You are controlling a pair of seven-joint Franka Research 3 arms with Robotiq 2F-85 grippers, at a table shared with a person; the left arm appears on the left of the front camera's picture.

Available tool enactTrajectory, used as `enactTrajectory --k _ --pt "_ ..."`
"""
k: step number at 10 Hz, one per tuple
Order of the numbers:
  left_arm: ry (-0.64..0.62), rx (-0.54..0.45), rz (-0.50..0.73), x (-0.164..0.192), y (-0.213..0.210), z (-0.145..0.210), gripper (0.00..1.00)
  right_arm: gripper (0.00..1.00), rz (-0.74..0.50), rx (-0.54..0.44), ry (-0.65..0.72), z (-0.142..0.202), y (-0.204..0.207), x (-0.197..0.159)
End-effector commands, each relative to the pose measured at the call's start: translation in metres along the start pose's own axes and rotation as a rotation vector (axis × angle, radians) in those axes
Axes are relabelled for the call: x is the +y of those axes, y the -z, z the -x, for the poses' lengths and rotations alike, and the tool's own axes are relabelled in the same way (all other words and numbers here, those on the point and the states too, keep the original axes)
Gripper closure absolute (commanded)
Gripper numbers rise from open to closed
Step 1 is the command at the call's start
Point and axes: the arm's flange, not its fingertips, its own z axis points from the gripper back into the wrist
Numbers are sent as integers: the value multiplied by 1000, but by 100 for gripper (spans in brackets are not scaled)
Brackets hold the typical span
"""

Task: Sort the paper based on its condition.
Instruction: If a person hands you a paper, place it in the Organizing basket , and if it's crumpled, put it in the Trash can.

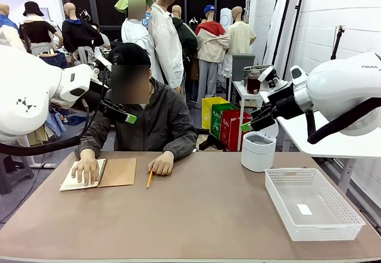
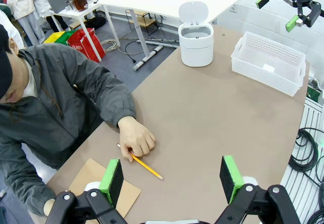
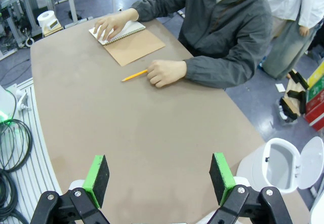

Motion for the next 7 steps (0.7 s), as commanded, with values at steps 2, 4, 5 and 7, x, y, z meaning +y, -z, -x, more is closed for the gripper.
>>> enactTrajectory --k 2,4,5,7 --pt "10 1 5 1 0 1 0 0 -14 -7 5 1 2 -1" --pt "10 1 5 1 0 1 0 0 -14 -7 5 1 2 -1" --pt "10 1 5 1 0 1 0 0 -14 -7 5 1 2 -1" --pt "10 1 5 1 0 1 0 0 -14 -7 5 1 2 -1"
